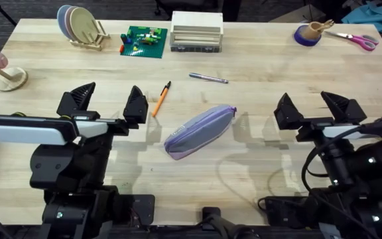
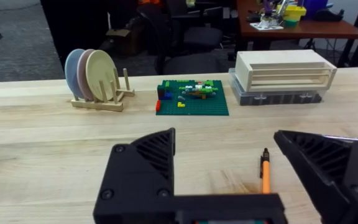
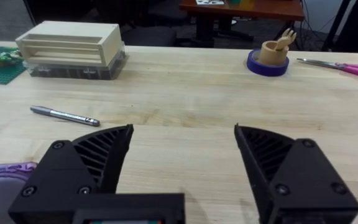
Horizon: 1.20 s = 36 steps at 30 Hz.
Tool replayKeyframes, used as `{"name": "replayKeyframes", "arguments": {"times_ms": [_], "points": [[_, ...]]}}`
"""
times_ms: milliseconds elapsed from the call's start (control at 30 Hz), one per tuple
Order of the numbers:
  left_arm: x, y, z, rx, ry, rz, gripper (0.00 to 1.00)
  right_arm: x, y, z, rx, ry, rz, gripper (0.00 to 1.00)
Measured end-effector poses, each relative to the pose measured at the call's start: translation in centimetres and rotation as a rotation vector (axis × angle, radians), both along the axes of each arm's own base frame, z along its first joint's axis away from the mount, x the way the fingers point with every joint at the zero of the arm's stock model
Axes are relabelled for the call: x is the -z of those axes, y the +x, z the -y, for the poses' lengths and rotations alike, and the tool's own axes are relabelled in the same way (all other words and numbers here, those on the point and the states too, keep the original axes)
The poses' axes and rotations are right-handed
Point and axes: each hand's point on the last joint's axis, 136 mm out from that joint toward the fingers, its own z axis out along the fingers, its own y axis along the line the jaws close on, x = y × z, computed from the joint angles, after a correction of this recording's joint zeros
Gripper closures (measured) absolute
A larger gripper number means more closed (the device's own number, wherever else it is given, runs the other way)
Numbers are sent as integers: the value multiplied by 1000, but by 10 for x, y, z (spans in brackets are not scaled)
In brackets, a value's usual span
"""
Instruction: Unzip the bag, pick up the pens from the table one at a time and place them inside, then zip the bag closed.
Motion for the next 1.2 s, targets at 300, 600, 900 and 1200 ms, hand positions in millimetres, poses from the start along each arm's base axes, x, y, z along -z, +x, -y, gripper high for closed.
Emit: {"name": "replayKeyframes", "arguments": {"times_ms": [300,600,900,1200], "points": [[0,0,-6,-36,30,0,7,4,-1,0,1,0,-19,4],[-4,0,-10,-55,55,16,7,3,-1,0,1,0,-18,3],[-4,-12,-9,-44,81,-112,7,8,-11,-1,-7,5,-123,3],[-89,-71,-6,-17,84,-308,7,-69,-51,-1,-7,6,-190,3]]}}
